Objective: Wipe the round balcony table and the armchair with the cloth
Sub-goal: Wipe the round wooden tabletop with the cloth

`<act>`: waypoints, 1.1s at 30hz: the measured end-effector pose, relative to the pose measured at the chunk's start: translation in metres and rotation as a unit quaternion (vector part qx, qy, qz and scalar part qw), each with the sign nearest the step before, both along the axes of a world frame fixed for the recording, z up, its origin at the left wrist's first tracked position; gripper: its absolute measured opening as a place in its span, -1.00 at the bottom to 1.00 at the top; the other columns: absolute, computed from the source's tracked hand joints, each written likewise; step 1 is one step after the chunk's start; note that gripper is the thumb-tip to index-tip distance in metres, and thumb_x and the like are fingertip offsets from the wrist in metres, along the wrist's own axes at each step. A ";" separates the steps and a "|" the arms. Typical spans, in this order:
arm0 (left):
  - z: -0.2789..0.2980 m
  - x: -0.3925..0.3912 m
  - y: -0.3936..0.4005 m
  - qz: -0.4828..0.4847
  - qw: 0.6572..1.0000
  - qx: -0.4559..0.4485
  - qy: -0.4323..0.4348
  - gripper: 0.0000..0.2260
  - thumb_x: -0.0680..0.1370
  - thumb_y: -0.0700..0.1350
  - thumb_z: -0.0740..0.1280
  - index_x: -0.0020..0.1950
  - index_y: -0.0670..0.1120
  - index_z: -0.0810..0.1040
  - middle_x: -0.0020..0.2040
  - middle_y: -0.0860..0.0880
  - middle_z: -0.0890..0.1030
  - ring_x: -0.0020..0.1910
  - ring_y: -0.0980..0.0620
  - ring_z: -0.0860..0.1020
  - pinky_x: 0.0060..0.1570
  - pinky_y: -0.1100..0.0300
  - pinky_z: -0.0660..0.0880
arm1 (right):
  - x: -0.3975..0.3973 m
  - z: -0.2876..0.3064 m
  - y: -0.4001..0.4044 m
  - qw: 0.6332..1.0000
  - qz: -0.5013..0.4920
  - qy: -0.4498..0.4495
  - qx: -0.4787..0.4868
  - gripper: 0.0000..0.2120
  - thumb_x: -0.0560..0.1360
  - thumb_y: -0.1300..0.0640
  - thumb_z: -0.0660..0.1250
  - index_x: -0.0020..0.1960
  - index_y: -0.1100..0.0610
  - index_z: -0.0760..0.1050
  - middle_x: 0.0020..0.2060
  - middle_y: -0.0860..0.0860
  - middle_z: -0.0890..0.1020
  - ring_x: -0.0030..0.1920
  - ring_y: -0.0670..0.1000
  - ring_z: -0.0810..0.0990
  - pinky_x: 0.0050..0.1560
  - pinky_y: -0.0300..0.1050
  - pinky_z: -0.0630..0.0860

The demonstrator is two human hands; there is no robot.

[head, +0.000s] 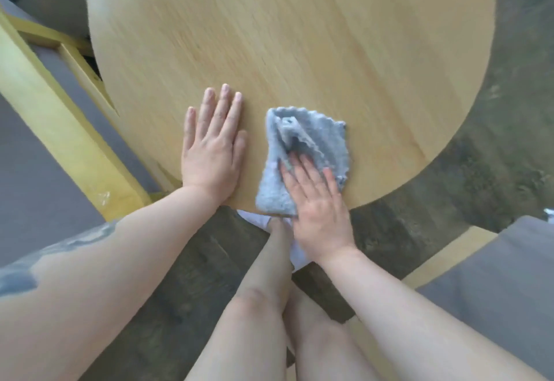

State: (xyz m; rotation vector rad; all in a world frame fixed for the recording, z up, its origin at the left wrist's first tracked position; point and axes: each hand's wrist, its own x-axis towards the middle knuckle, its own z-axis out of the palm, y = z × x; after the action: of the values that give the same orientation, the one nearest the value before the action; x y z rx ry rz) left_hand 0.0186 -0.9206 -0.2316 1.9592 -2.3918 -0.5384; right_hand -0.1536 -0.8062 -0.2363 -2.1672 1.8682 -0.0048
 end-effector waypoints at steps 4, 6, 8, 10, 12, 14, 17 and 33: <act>0.001 0.006 0.005 -0.033 0.998 0.044 -0.034 -0.48 0.64 0.14 -0.09 0.56 0.10 -0.20 0.57 0.12 -0.20 0.53 0.10 -0.27 0.46 0.05 -0.33 | -0.070 0.011 -0.014 0.923 -0.383 0.032 -0.005 -0.34 0.51 -0.03 -0.01 0.55 0.16 0.00 0.54 0.11 0.10 0.54 0.07 0.01 0.50 0.14 -0.05; 0.001 0.007 0.002 -0.042 0.997 0.051 -0.039 -0.47 0.64 0.14 -0.09 0.56 0.09 -0.22 0.57 0.11 -0.23 0.52 0.09 -0.29 0.47 0.02 -0.32 | -0.049 0.014 -0.041 0.923 -0.383 -0.014 -0.039 -0.35 0.51 0.01 0.02 0.56 0.17 -0.01 0.54 0.11 0.08 0.54 0.06 -0.01 0.52 0.09 -0.15; 0.000 0.007 0.002 -0.049 0.997 0.052 -0.037 -0.46 0.64 0.15 -0.09 0.56 0.09 -0.22 0.56 0.11 -0.23 0.52 0.09 -0.30 0.47 0.01 -0.31 | -0.005 0.011 -0.041 0.979 -0.192 -0.039 -0.056 -0.33 0.46 0.08 0.08 0.56 0.14 0.04 0.54 0.08 0.12 0.54 0.04 0.02 0.52 0.04 -0.16; 0.001 0.009 0.002 -0.056 0.996 0.061 -0.027 -0.46 0.64 0.15 -0.08 0.56 0.09 -0.23 0.56 0.11 -0.25 0.51 0.10 -0.31 0.47 0.02 -0.32 | 0.014 0.003 -0.017 0.998 -0.048 -0.040 -0.022 -0.31 0.43 0.12 0.18 0.55 0.11 0.10 0.49 0.03 0.26 0.49 0.03 0.16 0.50 0.06 -0.02; 0.002 0.009 0.000 -0.064 0.995 0.072 -0.025 -0.45 0.64 0.15 -0.09 0.55 0.09 -0.26 0.56 0.11 -0.27 0.51 0.10 -0.34 0.46 0.01 -0.33 | -0.004 0.001 -0.001 0.995 -0.101 -0.013 -0.005 -0.29 0.43 0.11 0.23 0.54 0.12 0.12 0.43 0.03 0.36 0.43 0.07 0.23 0.47 0.08 0.06; 0.003 0.007 0.002 -0.066 0.994 0.079 -0.032 -0.46 0.64 0.15 -0.11 0.55 0.09 -0.29 0.55 0.11 -0.29 0.50 0.09 -0.36 0.47 -0.01 -0.32 | -0.031 -0.001 -0.003 0.970 -0.241 0.033 -0.008 -0.33 0.48 0.00 0.11 0.55 0.15 0.08 0.48 0.09 0.27 0.47 0.11 0.17 0.48 0.11 0.00; 0.006 0.012 -0.001 -0.080 0.994 0.078 -0.010 -0.45 0.65 0.13 -0.04 0.56 0.09 -0.20 0.57 0.11 -0.22 0.52 0.09 -0.29 0.47 0.04 -0.28 | -0.044 0.001 -0.054 0.903 -0.427 0.021 -0.038 -0.37 0.54 -0.07 -0.01 0.56 0.15 0.02 0.54 0.09 0.09 0.54 0.10 0.02 0.50 0.14 -0.09; 0.004 0.079 -0.215 -0.374 0.926 0.023 -0.042 -0.50 0.67 0.11 -0.09 0.58 0.09 -0.16 0.58 0.08 -0.16 0.54 0.06 -0.22 0.48 0.11 -0.27 | 0.084 0.000 -0.132 0.929 -0.363 0.039 -0.066 -0.36 0.48 0.06 0.12 0.54 0.14 0.11 0.51 0.10 0.20 0.52 0.13 0.10 0.49 0.17 -0.03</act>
State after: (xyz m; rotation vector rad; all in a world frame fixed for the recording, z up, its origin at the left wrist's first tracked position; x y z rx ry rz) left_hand 0.0979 -1.1358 -0.2274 1.0158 -3.1623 -0.5103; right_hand -0.0700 -0.9380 -0.2363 -1.4319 2.6657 -0.1979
